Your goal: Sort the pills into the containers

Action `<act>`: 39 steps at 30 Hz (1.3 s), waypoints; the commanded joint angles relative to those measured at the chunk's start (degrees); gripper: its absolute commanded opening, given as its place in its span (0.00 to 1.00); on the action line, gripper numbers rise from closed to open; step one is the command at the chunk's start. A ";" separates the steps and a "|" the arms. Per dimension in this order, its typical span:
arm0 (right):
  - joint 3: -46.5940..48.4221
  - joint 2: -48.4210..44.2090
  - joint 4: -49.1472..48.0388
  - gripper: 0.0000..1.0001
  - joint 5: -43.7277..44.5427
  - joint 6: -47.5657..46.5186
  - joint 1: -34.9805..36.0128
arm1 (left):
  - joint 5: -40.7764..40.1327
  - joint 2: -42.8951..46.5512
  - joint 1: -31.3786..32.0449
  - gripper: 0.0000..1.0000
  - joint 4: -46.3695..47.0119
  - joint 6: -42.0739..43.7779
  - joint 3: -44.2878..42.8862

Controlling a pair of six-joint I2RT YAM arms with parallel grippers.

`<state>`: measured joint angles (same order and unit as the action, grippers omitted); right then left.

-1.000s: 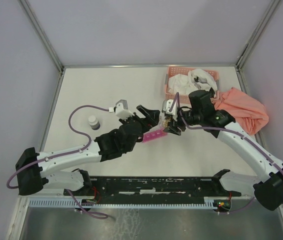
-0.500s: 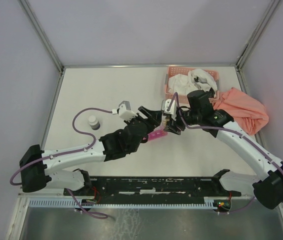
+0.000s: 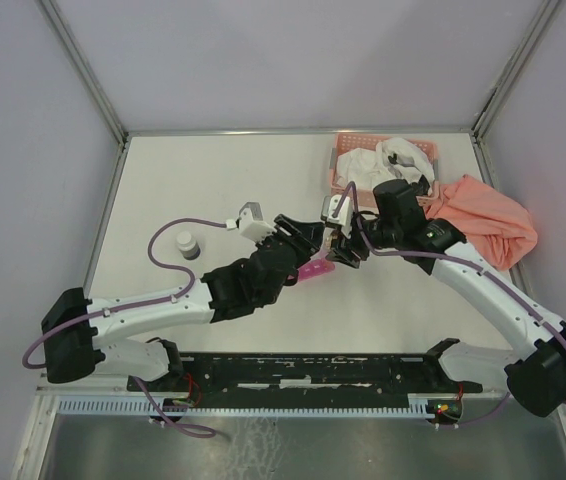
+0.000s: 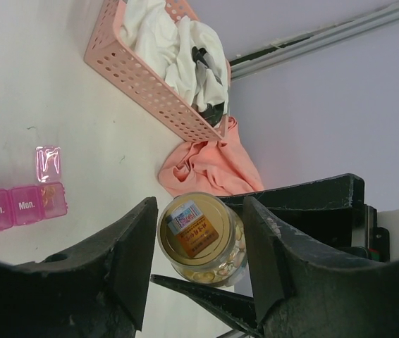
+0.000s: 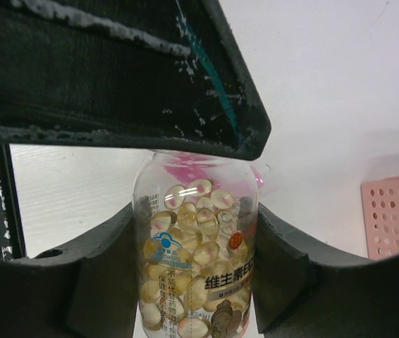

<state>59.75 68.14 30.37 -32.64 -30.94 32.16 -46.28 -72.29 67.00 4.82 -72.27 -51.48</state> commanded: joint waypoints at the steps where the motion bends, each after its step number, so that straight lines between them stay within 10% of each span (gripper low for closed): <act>1: 0.86 0.06 -3.38 0.05 0.24 1.71 0.36 | -1.27 -0.74 0.50 0.58 2.71 -2.61 -1.82; 18: 1.96 2.14 -4.30 0.05 -9.29 10.19 -0.06 | 4.86 2.23 0.43 0.19 17.99 8.80 5.54; 25: 0.88 5.14 -12.34 0.02 -26.65 26.79 -5.17 | 24.23 9.22 -1.43 0.15 42.00 28.11 19.28; 31: -2.72 6.80 -28.30 0.02 -35.51 44.52 -7.28 | 41.76 13.88 -6.38 0.16 44.10 35.07 22.13; 34: -3.39 6.48 -30.84 0.02 -36.08 46.39 -7.38 | 41.95 15.60 -7.46 0.28 43.84 35.18 22.78; 39: -1.80 4.82 -23.72 0.02 -34.55 38.13 -7.38 | 32.74 19.68 -7.56 0.87 40.67 33.83 23.51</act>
<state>56.23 74.37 8.32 -69.21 10.04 26.20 -13.19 -56.71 58.76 43.75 -39.68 -28.77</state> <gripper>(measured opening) 0.604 0.750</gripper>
